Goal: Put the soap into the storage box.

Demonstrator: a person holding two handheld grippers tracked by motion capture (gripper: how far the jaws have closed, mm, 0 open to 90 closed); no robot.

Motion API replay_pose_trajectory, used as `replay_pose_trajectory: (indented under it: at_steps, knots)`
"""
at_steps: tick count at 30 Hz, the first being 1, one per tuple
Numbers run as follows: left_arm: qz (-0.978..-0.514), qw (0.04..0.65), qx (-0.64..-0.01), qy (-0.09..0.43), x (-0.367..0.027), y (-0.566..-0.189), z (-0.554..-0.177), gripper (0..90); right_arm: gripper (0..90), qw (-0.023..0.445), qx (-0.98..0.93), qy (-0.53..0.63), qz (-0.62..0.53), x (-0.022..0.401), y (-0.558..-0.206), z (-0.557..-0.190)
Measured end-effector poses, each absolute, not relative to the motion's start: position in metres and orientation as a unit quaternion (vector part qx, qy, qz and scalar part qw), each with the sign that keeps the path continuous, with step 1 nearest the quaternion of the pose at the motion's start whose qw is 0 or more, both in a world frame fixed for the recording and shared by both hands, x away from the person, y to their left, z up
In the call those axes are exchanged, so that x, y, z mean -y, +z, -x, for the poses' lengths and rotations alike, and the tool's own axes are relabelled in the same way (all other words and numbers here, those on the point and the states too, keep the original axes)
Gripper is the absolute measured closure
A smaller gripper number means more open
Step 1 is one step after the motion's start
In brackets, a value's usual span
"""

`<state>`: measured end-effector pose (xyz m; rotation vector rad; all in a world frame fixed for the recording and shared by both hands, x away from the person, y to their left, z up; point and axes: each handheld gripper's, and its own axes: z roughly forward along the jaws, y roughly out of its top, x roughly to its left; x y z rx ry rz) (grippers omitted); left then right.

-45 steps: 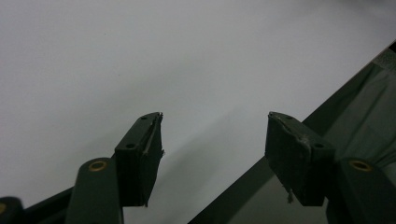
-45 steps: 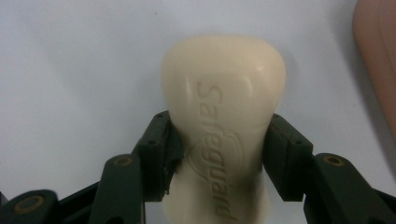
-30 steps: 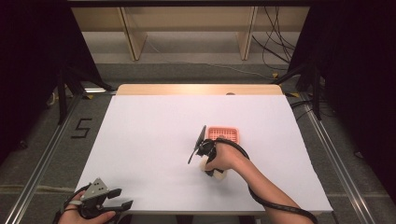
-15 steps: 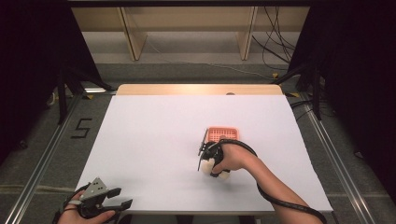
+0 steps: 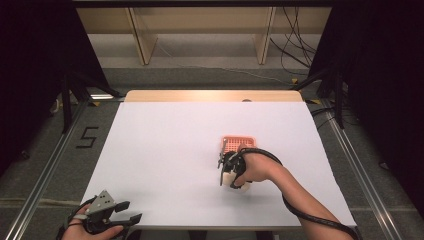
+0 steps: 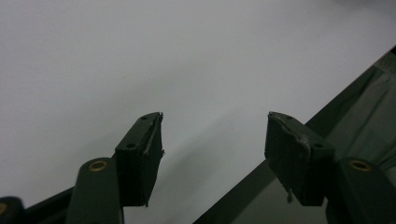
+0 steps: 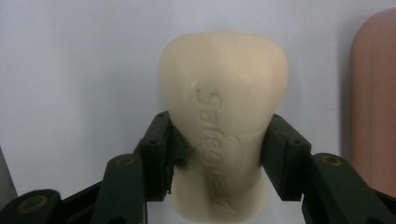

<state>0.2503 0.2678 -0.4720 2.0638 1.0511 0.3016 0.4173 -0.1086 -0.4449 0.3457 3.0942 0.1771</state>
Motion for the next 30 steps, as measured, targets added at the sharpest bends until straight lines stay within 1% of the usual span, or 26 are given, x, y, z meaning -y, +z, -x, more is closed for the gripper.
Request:
replay_pose_trajectory:
  at_steps: [7,8,13,19,20,23,24,26,27,30]
  knots:
    - [-0.816,0.388,-0.411,0.12,-0.268,-0.472,-0.251,36.4,50.6,0.016,-0.995,0.053,-0.079,0.113,-0.439,-0.417]
    - [-0.817,0.388,-0.411,0.118,-0.268,-0.472,-0.251,36.4,50.5,0.023,-0.996,0.052,-0.065,0.114,-0.437,-0.418]
    - [-0.813,0.391,-0.414,0.118,-0.268,-0.473,-0.251,36.3,50.6,0.023,-0.995,0.04,-0.083,0.118,-0.432,-0.416]
    - [-0.81,0.393,-0.42,0.113,-0.266,-0.473,-0.25,36.4,50.6,0.026,-0.997,0.05,-0.059,0.12,-0.427,-0.42]
    - [-0.814,0.386,-0.416,0.127,-0.267,-0.473,-0.252,36.4,50.5,0.023,-0.996,0.036,-0.084,0.122,-0.423,-0.417]
    - [-0.82,0.383,-0.405,0.131,-0.269,-0.473,-0.253,36.4,50.6,0.03,-0.997,0.046,-0.061,0.124,-0.421,-0.422]
    - [-0.812,0.385,-0.421,0.123,-0.267,-0.474,-0.251,36.4,50.5,0.028,-0.997,0.043,-0.065,0.124,-0.42,-0.422]
    - [-0.812,0.386,-0.419,0.124,-0.267,-0.473,-0.251,36.4,50.6,0.032,-0.997,0.043,-0.062,0.126,-0.417,-0.423]
    - [-0.819,0.383,-0.406,0.129,-0.269,-0.473,-0.253,36.4,50.6,0.034,-0.997,0.046,-0.051,0.127,-0.418,-0.425]
    - [-0.813,0.391,-0.416,0.117,-0.267,-0.473,-0.251,36.4,50.6,0.034,-0.997,0.039,-0.054,0.128,-0.413,-0.426]
